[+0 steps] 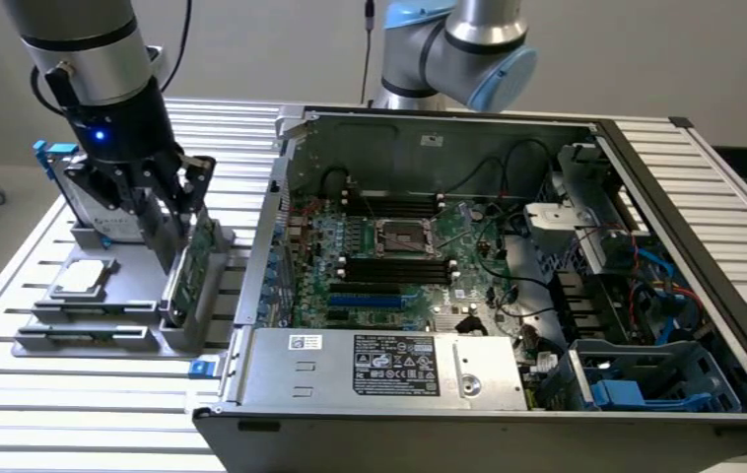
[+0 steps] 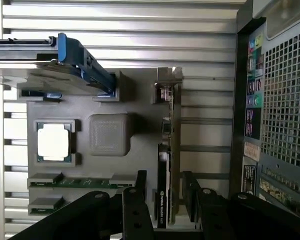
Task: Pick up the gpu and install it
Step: 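Pick up the gpu and move the gpu toward the slot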
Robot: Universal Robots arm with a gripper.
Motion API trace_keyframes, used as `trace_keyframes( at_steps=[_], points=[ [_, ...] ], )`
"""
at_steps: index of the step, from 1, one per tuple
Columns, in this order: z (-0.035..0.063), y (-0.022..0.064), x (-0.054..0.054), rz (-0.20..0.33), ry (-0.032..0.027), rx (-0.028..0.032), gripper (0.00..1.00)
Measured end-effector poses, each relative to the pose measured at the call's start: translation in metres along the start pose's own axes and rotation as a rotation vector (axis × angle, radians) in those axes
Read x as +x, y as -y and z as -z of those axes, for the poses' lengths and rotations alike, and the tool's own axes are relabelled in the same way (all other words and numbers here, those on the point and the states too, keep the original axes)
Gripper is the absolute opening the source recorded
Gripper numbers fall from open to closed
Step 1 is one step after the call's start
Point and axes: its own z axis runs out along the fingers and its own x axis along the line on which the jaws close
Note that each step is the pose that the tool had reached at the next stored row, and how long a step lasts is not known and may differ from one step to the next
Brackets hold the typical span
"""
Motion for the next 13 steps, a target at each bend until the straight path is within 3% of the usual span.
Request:
trace_keyframes(
  at_steps=[6, 13],
  points=[
    [-0.0105, 0.0005, 0.003, 0.008, 0.0024, 0.0003, 0.42],
    [-0.0198, 0.0008, 0.003, 0.014, 0.0216, 0.0052, 0.42]
  ],
)
